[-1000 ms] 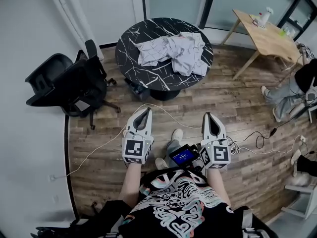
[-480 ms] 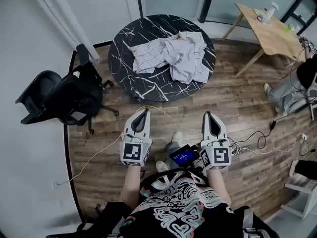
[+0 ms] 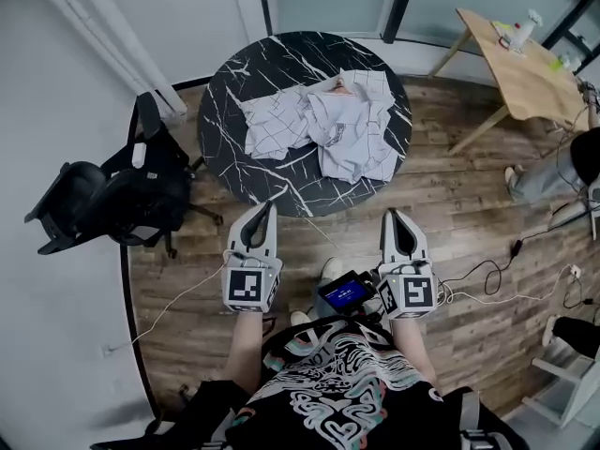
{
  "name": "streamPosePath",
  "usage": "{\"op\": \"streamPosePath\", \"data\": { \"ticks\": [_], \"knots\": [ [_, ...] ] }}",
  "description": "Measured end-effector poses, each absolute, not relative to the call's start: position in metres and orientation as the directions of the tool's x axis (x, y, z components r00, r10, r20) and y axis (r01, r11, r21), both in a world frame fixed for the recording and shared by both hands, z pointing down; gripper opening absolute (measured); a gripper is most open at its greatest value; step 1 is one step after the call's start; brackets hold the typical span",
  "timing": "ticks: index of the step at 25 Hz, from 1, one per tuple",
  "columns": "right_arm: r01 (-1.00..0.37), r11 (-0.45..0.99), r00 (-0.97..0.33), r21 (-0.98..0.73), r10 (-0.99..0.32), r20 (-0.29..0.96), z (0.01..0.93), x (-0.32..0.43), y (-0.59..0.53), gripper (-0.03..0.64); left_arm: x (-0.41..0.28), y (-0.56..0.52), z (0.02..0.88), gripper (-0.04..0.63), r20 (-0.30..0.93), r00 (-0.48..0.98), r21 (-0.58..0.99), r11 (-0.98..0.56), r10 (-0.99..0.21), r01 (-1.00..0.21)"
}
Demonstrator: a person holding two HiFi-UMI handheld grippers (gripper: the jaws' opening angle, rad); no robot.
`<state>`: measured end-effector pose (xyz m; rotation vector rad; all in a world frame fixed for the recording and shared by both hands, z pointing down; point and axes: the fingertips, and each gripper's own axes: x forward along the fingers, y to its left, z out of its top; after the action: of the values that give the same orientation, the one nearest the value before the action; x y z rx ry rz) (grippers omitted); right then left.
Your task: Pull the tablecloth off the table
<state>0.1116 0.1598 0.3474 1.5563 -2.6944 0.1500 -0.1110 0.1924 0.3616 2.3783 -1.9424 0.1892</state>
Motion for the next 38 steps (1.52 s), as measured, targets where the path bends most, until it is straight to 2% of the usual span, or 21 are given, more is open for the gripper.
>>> {"op": "streamPosePath", "data": {
  "ticks": [14,29,38],
  "knots": [
    [-0.820,0.562,-0.570,-0.105,-0.818,0.073,0.353,0.125,0.060,0.020,-0.108,0.095,0.358,0.023,0.153,0.106,-0.090,-0.121,-0.983,-0.989],
    [-0.830,0.546,-0.556,-0.118,-0.827,0.082,0.359,0.140,0.029,0.020,-0.095,0.053,0.347,0.023,0.131,0.122,-0.110,-0.137,-0.984,-0.985],
    [-0.847,0.524,-0.531,-0.090,-0.842,0.090,0.355,0.130,-0.001,0.020,-0.108,0.011,0.346,0.023,0.129,0.161,-0.003,-0.162,-0.979,-0.987]
  ]
}}
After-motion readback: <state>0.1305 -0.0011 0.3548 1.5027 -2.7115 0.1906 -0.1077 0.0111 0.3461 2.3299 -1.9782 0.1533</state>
